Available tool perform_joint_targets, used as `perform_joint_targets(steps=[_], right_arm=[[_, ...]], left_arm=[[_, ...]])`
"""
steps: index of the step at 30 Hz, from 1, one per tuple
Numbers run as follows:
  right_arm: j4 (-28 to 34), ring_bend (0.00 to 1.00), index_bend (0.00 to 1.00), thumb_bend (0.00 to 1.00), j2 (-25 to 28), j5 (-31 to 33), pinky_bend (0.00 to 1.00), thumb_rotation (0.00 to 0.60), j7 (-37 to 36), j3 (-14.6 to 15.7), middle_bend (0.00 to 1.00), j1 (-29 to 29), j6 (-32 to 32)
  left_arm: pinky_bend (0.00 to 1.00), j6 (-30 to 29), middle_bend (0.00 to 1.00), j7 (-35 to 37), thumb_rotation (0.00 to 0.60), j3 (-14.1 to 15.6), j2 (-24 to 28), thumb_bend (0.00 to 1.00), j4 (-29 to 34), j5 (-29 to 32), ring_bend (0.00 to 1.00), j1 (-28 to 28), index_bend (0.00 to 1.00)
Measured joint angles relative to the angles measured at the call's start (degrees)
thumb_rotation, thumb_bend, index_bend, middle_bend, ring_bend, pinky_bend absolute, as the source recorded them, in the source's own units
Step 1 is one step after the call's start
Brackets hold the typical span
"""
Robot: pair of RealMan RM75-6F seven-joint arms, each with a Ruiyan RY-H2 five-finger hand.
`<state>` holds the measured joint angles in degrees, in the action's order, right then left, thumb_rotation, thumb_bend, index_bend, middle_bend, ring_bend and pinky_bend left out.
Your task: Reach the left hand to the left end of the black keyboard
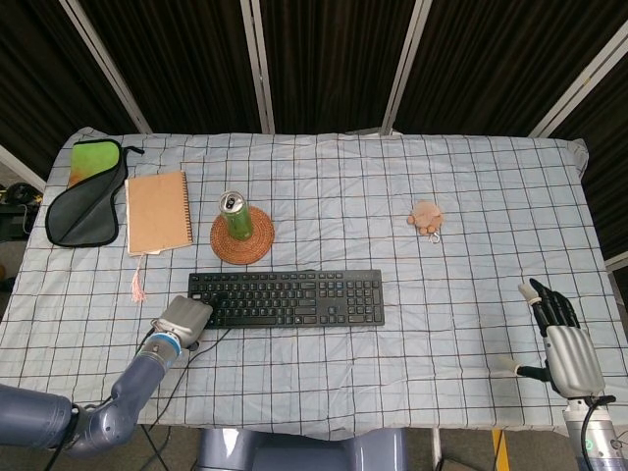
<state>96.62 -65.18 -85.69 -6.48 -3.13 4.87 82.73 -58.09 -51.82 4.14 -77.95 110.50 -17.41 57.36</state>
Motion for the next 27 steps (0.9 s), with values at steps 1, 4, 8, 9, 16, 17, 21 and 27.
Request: perform_joint_targets(steps=[1, 4, 8, 9, 16, 17, 21, 27], right_arm=[[0.01, 0.0, 0.06, 0.04, -0.01, -0.03, 0.0, 0.6, 0.02, 0.01, 0.0, 0.0, 0.01], [0.04, 0.0, 0.06, 0.04, 0.02, 0.01, 0.0, 0.6, 0.08, 0.04, 0.0, -0.01, -0.04], [-0.01, 0.0, 0.06, 0.04, 0.05, 0.07, 0.0, 0.6, 0.1, 0.02, 0.0, 0.0, -0.08], [-0.02, 0.0, 0.06, 0.04, 0.06, 0.09, 0.0, 0.6, 0.08, 0.01, 0.0, 0.01, -0.1], [-0.14, 0.0, 0.06, 0.04, 0.08, 0.19, 0.0, 0.6, 0.08, -0.06, 0.0, 0.04, -0.16], [-0.17, 0.0, 0.06, 0.04, 0.07, 0.19, 0.0, 0.6, 0.1, -0.07, 0.0, 0.05, -0.15], [-0.21, 0.0, 0.06, 0.04, 0.13, 0.0, 0.0, 0.6, 0.34, 0.06, 0.0, 0.04, -0.19], [-0.24, 0.0, 0.06, 0.04, 0.15, -0.62, 0.0, 0.6, 0.95, 0.29, 0.0, -0.05, 0.17]], left_arm=[[0.55, 0.01, 0.93, 0.11, 0.6, 0.08, 0.01, 0.55, 0.03, 0.02, 0.77, 0.08, 0.0], [0.55, -0.07, 0.92, 0.41, 0.6, 0.36, 0.09, 0.55, 0.2, -0.15, 0.77, 0.28, 0.0], [0.55, -0.5, 0.92, 1.16, 0.6, 0.43, 0.3, 0.55, 0.5, -0.69, 0.77, 0.31, 0.0], [0.55, -0.73, 0.92, 1.51, 0.6, 0.35, 0.43, 0.55, 0.62, -1.03, 0.77, 0.26, 0.0], [0.46, -4.03, 0.77, 4.22, 0.6, -0.67, 1.9, 0.54, 1.88, -5.81, 0.63, -0.9, 0.0], [0.42, -4.99, 0.7, 4.58, 0.6, -0.72, 2.19, 0.52, 2.17, -7.19, 0.57, -1.27, 0.0], [0.3, -12.15, 0.32, 6.87, 0.6, 0.12, 3.49, 0.48, 3.52, -17.72, 0.32, -4.64, 0.0], [0.03, -24.68, 0.0, 12.2, 0.6, 5.29, 5.82, 0.29, 4.44, -38.49, 0.01, -14.3, 0.0]])
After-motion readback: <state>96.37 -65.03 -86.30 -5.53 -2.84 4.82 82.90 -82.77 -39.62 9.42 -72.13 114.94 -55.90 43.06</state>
